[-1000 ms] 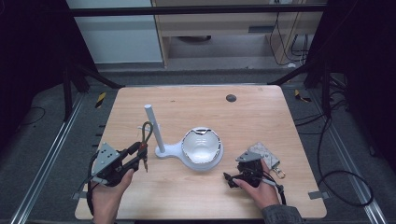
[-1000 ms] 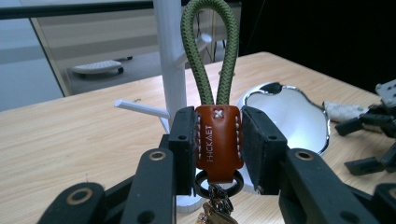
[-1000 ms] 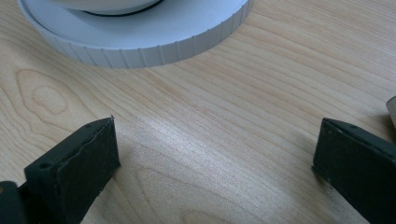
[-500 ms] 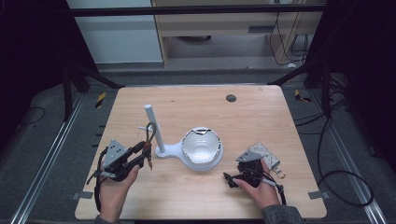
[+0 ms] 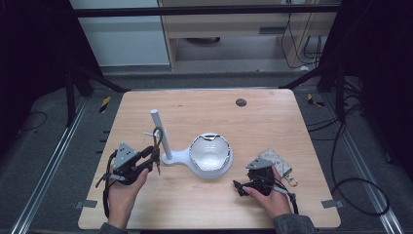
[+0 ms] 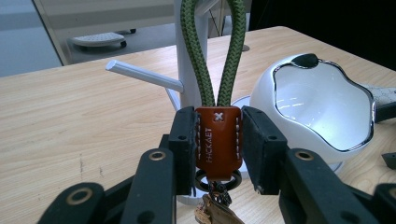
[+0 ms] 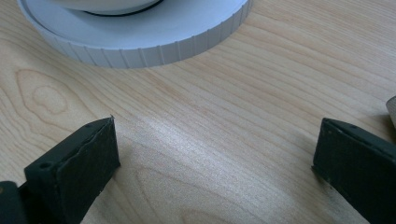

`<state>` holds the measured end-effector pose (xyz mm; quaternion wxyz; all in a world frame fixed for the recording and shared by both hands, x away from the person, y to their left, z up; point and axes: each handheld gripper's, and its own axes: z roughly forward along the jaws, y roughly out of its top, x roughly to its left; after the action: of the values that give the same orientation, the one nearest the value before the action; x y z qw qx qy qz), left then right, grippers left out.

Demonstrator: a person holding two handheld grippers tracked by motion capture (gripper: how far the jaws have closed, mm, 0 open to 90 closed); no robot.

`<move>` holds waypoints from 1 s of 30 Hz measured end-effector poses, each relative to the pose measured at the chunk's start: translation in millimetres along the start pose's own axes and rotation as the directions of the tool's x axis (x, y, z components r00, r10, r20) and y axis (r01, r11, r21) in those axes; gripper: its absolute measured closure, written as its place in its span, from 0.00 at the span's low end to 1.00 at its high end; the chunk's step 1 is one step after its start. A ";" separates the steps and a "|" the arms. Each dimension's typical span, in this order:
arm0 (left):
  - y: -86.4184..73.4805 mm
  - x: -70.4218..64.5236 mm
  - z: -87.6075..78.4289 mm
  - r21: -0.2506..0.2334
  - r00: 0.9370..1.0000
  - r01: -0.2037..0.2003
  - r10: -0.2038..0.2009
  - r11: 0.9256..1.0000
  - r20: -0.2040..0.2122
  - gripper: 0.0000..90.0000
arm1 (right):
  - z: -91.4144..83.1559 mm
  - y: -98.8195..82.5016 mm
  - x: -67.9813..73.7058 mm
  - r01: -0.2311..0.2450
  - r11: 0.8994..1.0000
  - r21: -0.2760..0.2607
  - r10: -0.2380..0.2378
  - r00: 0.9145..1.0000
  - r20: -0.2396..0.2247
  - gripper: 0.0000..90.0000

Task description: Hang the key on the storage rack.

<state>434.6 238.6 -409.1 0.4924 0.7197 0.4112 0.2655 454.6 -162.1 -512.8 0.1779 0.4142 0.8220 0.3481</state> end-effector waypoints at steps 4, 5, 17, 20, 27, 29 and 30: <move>0.1 0.2 0.1 -0.001 1.000 0.001 -0.001 1.000 -0.004 0.73 | 0.0 0.0 0.0 0.000 1.000 0.000 0.000 1.000 0.000 0.00; 0.0 0.2 0.5 -0.002 1.000 0.001 -0.001 1.000 -0.004 0.72 | 0.0 0.0 0.0 0.000 1.000 0.000 0.000 1.000 0.000 0.00; -3.4 -0.5 0.1 0.011 1.000 0.013 -0.012 1.000 -0.027 0.43 | 0.0 0.0 0.0 0.000 1.000 0.000 0.000 1.000 0.000 0.00; -8.7 1.3 -1.1 0.031 0.999 0.008 -0.006 0.999 -0.041 0.41 | 0.0 0.0 0.0 0.000 1.000 0.000 0.000 1.000 0.001 0.00; -19.7 10.1 -2.1 0.065 0.997 0.013 -0.008 0.998 -0.071 0.34 | 0.0 0.0 0.0 0.000 1.000 0.000 0.000 1.000 0.001 0.00; -24.4 13.0 -0.2 0.086 0.997 0.013 -0.006 0.996 -0.076 0.32 | 0.0 0.0 0.0 0.000 1.000 0.000 0.000 1.000 0.001 0.00; -24.4 13.0 -0.2 0.086 0.997 0.013 -0.006 0.996 -0.076 0.31 | 0.0 0.0 0.0 0.000 1.000 0.000 0.000 1.000 0.001 0.00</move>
<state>433.1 254.1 -432.0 0.4460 0.7278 0.4441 0.2723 454.6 -162.1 -512.8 0.1782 0.4143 0.8219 0.3481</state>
